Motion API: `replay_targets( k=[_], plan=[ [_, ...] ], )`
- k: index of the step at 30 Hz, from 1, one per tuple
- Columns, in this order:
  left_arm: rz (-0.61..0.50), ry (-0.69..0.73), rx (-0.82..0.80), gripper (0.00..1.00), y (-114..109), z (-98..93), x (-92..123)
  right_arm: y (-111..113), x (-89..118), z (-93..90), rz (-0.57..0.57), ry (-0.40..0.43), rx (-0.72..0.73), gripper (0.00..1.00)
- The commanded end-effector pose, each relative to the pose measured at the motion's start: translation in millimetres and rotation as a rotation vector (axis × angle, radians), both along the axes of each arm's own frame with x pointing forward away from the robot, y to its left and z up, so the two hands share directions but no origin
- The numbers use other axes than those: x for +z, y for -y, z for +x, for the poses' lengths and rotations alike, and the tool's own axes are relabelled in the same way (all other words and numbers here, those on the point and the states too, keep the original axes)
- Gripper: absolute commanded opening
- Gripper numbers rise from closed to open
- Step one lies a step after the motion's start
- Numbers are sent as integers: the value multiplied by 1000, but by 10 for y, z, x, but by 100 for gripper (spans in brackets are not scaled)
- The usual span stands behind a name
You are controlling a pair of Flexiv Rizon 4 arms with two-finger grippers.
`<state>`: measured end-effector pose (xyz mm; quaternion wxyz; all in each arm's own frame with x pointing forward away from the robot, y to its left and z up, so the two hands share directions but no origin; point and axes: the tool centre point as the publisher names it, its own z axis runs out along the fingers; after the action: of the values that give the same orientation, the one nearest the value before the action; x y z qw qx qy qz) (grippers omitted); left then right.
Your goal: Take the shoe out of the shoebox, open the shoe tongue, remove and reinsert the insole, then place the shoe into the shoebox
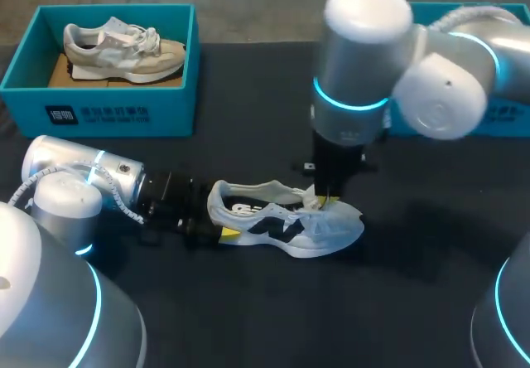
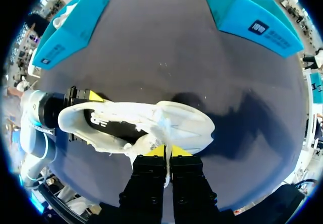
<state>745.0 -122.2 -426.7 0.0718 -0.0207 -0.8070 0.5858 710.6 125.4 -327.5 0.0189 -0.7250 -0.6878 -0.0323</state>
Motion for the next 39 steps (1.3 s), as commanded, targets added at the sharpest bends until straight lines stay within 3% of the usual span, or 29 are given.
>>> replay_targets(
  k=[1,15,26,27,29,30,31,39],
  plan=[
    [1,0,2,0,1,11,-25,111,-16,-47,340,22,2,0],
    [1,0,2,0,1,11,-25,214,-124,-123,397,6,-34,0],
    [1,0,2,0,1,11,-25,229,-70,-209,412,26,-59,2],
    [1,0,2,0,1,11,-25,210,-36,-223,411,37,-55,16],
    [1,0,2,0,1,11,-25,172,48,-256,398,52,-47,60],
    [1,0,2,0,1,11,-25,153,93,-271,393,62,-41,90],
    [1,0,2,0,1,11,-25,136,141,-289,386,73,-38,100],
    [1,0,2,0,1,11,-25,-65,629,-402,274,149,36,100]
  ],
)
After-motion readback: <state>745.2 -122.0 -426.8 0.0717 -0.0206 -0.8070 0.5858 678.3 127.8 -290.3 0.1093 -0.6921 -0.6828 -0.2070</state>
